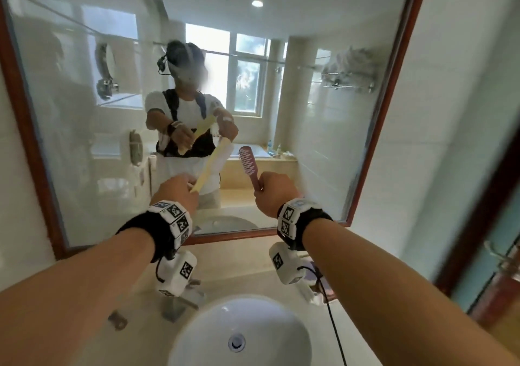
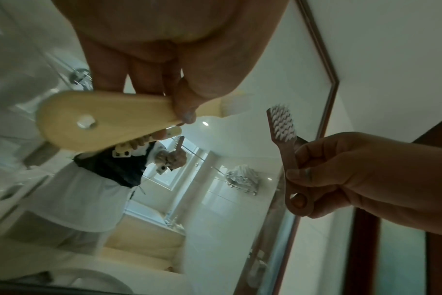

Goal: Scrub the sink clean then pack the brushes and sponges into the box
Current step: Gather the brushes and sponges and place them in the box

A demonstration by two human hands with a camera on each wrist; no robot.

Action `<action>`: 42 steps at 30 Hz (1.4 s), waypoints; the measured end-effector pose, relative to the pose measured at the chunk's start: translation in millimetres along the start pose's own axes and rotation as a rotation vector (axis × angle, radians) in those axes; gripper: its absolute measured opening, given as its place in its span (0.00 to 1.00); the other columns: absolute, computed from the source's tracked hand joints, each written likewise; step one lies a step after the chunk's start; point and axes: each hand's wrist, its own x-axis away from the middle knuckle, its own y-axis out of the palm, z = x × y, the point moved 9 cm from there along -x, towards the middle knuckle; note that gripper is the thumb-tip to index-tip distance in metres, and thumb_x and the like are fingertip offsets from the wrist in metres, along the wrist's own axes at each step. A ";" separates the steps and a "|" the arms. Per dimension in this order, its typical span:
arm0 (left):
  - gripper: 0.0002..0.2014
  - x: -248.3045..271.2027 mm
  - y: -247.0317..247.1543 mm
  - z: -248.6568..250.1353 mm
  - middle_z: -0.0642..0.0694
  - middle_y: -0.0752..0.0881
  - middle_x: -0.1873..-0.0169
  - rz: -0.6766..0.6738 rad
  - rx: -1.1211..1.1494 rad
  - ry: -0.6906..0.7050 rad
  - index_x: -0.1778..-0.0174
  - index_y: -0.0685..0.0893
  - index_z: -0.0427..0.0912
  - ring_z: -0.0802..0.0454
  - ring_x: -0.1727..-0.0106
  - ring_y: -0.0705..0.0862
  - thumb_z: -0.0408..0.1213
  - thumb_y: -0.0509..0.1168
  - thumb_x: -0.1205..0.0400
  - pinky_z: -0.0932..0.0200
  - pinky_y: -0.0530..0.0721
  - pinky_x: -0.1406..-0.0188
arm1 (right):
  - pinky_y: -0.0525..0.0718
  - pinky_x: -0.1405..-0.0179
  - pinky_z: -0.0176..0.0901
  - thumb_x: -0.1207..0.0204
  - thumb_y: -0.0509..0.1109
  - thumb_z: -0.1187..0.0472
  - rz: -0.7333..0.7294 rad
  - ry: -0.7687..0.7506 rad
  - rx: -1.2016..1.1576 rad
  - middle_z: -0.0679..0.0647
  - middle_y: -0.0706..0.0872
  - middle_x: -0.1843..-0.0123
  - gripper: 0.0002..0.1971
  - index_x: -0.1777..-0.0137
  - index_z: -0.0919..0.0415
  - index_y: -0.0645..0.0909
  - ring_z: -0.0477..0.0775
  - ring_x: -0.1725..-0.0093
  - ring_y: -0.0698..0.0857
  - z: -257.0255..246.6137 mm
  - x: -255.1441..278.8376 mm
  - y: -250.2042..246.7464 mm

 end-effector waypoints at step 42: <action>0.08 1.5 552.4 270.4 0.52 0.84 0.54 -0.588 0.196 -0.151 0.55 0.79 0.48 0.48 0.55 0.83 0.30 0.68 0.25 0.61 0.78 0.59 | 0.77 0.67 0.41 0.27 0.63 0.62 -0.190 0.453 0.125 0.53 0.82 0.58 0.03 0.55 0.57 0.77 0.56 0.61 0.82 547.9 -72.1 6.7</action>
